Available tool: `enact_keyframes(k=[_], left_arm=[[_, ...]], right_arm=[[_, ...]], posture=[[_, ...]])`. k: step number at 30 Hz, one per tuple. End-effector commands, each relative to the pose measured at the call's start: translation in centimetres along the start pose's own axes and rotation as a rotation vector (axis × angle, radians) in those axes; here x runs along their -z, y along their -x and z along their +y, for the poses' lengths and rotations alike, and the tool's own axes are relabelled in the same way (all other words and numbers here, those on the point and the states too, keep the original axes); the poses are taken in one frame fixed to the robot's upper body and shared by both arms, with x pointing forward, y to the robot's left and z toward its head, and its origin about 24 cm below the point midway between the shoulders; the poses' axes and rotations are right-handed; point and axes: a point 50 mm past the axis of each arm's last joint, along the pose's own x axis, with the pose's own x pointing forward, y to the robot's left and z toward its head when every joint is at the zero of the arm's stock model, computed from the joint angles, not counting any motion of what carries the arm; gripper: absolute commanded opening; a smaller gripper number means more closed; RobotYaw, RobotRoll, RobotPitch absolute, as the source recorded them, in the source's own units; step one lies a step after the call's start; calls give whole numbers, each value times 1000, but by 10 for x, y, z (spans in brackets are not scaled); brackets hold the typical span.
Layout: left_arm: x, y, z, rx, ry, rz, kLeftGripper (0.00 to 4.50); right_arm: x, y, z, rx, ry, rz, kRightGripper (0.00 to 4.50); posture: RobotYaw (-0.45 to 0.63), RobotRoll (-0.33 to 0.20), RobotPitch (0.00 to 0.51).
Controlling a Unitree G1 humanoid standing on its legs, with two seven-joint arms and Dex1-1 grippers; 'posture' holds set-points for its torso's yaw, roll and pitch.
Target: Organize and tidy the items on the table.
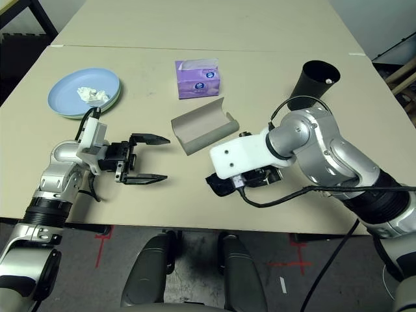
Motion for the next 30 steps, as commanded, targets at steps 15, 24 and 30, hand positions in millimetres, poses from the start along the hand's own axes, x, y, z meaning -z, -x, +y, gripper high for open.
enact_keyframes(k=[15,24,30], left_arm=[[3,-2,-5,25,-7,28,4462],[4,-2,-5,24,-7,32,4462],[4,-1,-5,23,-6,38,4462]], right_arm=[[-7,-5,-2,-32,21,42,4500],[-2,-10,-1,-41,14,71,4500],[0,-14,0,-49,3,74,4500]], posture=[[192,0,229],[197,0,229],[197,0,229]])
